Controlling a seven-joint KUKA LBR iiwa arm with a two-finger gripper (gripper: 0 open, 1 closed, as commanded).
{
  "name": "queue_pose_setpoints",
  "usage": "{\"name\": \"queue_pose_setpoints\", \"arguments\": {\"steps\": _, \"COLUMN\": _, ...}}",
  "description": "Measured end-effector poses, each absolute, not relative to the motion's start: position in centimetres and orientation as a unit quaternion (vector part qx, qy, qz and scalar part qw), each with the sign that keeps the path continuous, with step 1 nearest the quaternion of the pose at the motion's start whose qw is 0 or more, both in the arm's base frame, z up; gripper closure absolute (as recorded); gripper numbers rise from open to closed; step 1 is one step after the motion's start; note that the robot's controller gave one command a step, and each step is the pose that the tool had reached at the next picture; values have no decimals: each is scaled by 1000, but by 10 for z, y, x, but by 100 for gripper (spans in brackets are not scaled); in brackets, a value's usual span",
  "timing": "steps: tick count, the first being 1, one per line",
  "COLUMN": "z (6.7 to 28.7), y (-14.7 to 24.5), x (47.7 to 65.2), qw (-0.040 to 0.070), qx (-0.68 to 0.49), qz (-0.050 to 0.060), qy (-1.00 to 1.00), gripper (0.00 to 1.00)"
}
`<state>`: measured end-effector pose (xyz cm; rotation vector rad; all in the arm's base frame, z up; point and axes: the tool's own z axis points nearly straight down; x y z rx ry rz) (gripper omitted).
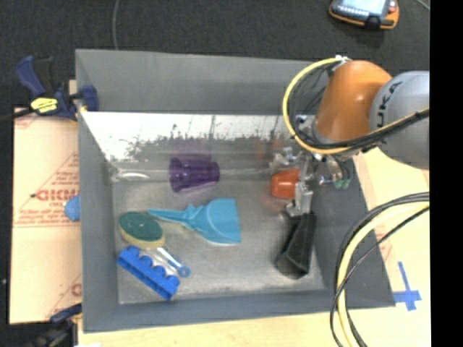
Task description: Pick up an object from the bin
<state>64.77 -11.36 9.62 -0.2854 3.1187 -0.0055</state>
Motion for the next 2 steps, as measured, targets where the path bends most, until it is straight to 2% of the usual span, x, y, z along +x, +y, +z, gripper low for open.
{"name": "queue_pose_setpoints", "arguments": {"steps": 1, "z": 73, "y": -128, "x": 656, "qw": 8, "qx": -90, "qz": 3, "qy": 996, "gripper": 0}}
{"name": "queue_pose_setpoints", "arguments": {"steps": 2, "z": 73, "y": -138, "x": 657, "qw": 8, "qx": -94, "qz": 5, "qy": 995, "gripper": 0}}
